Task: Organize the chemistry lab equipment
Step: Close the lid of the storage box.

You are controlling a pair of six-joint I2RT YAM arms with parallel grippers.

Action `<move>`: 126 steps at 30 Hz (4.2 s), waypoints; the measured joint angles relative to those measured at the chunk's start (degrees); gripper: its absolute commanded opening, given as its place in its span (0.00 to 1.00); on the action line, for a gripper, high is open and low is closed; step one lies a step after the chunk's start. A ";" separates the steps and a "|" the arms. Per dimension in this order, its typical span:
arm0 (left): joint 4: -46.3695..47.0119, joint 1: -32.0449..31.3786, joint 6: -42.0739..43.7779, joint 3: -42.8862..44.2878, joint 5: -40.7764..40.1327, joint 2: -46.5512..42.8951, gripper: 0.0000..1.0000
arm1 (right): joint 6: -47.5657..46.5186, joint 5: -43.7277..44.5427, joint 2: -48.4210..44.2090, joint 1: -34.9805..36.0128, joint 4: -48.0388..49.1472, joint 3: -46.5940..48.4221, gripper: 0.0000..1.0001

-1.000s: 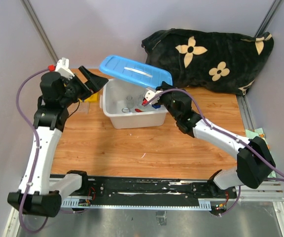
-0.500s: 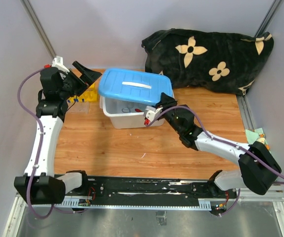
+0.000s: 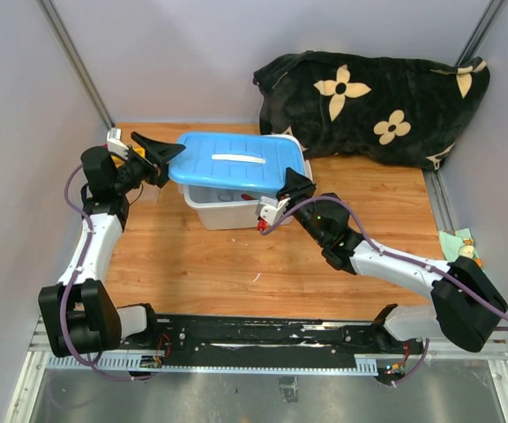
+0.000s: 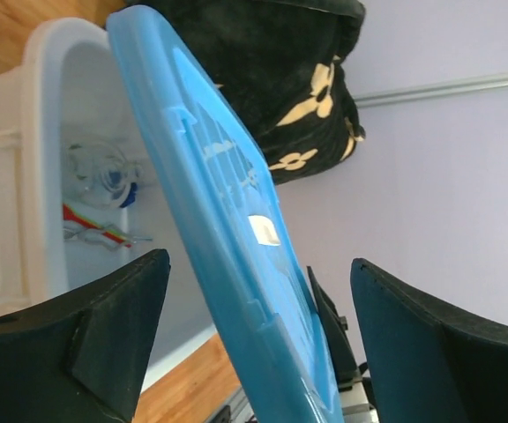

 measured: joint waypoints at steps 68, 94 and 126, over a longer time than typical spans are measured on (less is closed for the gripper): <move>75.43 1.42 -51.76 -0.15 3.76 32.79 0.00 | 15.74 19.85 -10.12 0.04 -17.66 13.42 0.70; 55.15 0.63 -40.89 -8.83 1.57 18.86 0.00 | 60.17 25.14 -4.22 -16.92 -47.41 42.56 0.62; 47.89 -3.63 -35.08 -13.66 -4.83 19.19 0.00 | 68.43 13.18 -0.63 -18.29 -51.95 41.07 0.19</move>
